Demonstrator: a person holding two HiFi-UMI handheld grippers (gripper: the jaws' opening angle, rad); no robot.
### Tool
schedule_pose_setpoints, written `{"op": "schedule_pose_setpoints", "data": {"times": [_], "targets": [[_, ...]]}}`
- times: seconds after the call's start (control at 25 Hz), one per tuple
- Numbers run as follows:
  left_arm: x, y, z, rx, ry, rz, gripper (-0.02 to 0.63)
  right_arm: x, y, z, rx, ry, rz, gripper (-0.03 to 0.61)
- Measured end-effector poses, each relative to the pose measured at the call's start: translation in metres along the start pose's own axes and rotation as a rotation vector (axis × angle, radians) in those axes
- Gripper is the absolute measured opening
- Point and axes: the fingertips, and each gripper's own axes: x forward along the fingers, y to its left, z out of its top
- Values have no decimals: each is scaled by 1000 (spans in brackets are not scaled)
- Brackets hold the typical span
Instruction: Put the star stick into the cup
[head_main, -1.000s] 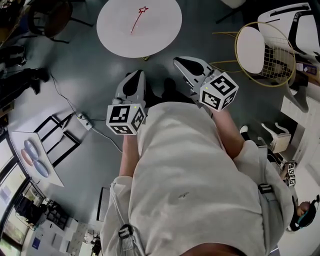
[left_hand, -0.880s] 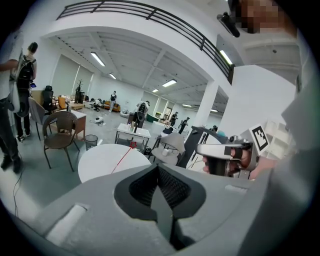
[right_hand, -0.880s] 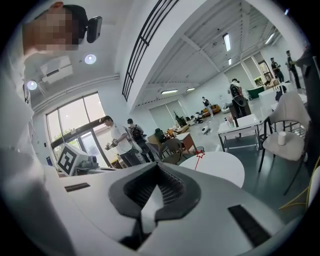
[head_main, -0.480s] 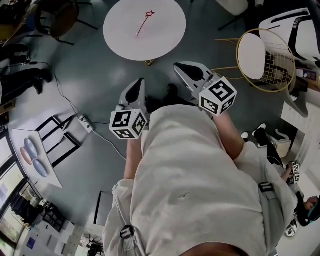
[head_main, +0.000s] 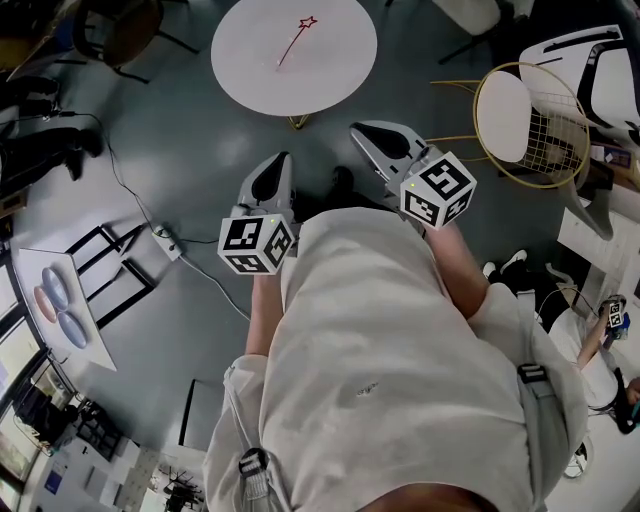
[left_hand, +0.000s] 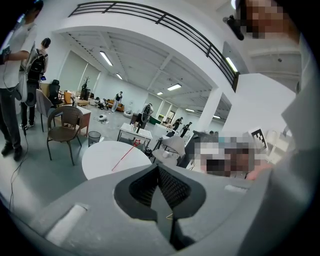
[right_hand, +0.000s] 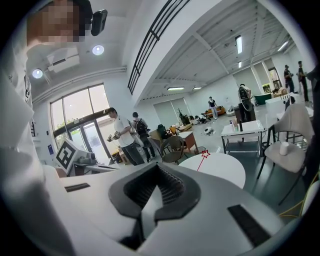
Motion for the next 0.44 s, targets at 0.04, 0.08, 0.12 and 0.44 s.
{"op": "schedule_pose_setpoints", "data": {"times": [0.04, 0.08, 0.12, 0.44], "targets": [[0, -1, 0, 1, 0, -2, 11, -1, 0, -1, -1, 2, -2, 6], [0, -1, -1, 2, 1, -5, 11, -2, 0, -1, -2, 3, -4, 6], [1, -2, -1, 5, 3, -8, 11, -3, 0, -2, -2, 4, -6, 6], [10, -15, -1, 24, 11, -26, 11, -16, -9, -4, 3, -1, -24, 6]]}}
